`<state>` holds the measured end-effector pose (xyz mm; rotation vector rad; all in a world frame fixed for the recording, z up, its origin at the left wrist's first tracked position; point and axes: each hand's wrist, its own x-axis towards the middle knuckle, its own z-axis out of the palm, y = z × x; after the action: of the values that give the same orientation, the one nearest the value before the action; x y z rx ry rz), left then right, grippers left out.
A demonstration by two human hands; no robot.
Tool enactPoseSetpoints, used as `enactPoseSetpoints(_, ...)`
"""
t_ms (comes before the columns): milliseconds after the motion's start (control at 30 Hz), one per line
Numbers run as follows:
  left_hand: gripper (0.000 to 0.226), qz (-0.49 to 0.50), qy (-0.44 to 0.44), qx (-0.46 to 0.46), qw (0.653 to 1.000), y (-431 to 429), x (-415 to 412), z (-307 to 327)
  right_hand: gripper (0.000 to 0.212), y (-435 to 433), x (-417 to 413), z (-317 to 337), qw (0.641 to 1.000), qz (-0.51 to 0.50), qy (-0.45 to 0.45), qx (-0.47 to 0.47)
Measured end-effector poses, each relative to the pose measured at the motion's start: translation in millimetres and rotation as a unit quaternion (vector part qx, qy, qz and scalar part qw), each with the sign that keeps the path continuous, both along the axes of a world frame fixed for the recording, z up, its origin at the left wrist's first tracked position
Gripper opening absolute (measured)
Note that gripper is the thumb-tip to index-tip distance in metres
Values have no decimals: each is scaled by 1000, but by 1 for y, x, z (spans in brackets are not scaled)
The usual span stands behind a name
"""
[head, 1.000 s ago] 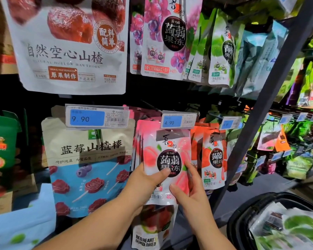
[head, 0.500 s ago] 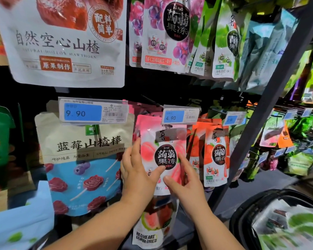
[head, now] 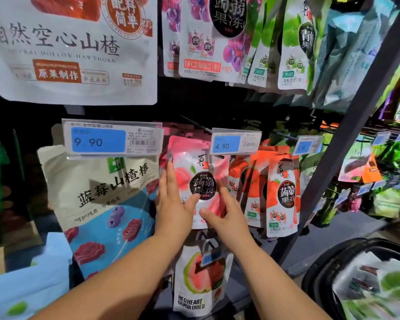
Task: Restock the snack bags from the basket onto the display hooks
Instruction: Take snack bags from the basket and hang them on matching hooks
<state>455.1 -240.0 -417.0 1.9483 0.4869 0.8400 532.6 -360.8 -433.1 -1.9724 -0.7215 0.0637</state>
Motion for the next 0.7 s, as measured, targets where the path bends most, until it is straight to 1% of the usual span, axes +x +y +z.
enactPoseSetpoints(100,95,3,11,-7,1000,4,4,-1,82,7,2,2,1000,-2,8,-10)
enactPoseSetpoints(200,92,4,22,-17,1000,5,2,-10,86,7,1,0,1000,-7,1,-1)
enactPoseSetpoints(400,87,23,46,-38,998,-6,-8,-24,87,-6,-10,-2,1000,-23,-5,-6)
enactPoseSetpoints(500,87,23,52,-22,998,-16,-20,-29,82,-17,-19,-3,999,-30,-23,-10)
enactPoseSetpoints(600,88,3,58,-16,998,-28,-35,-36,73,-30,-28,-5,999,-34,-27,-2)
enactPoseSetpoints(700,89,-26,57,-1,998,-40,-46,-37,66,-44,-37,-5,999,-32,-12,5)
